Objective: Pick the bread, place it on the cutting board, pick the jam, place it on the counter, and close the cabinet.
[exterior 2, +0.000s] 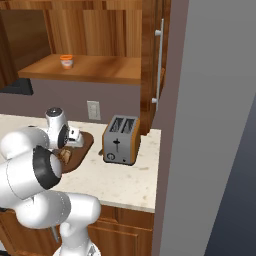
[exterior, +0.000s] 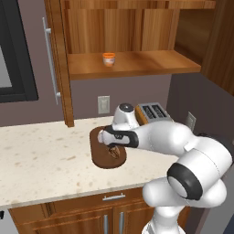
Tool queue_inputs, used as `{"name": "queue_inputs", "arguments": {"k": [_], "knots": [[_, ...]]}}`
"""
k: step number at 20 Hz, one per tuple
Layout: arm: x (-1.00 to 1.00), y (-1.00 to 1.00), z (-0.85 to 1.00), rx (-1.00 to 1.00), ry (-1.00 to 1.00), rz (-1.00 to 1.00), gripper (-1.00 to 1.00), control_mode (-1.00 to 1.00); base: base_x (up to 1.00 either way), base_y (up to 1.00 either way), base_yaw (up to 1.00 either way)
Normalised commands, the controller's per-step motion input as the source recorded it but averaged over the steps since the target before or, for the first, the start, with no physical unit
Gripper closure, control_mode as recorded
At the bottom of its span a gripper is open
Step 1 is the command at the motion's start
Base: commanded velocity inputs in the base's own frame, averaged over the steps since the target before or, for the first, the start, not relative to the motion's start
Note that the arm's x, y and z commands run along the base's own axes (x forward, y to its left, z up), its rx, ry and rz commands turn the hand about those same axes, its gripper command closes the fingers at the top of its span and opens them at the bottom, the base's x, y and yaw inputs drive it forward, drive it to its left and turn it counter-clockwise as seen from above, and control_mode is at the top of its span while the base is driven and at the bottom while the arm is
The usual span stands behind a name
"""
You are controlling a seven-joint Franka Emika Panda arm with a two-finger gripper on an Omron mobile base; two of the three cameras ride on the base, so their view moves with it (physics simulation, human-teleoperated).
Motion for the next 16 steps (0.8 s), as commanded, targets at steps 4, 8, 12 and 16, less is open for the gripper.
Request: {"name": "queue_inputs", "arguments": {"k": [4,8,12,16], "knots": [[0.0,0.0,0.45,0.0,-0.06,0.0,-1.0,-1.0,0.0,0.0,0.0],[0.0,0.0,0.48,0.0,-0.1,0.0,-1.0,-1.0,0.0,0.0,0.0],[0.0,0.0,0.59,0.0,-0.14,0.0,-1.0,-1.0,0.0,0.0,0.0],[0.0,0.0,0.5,0.0,-0.14,0.0,-1.0,-1.0,0.0,0.0,0.0]]}}
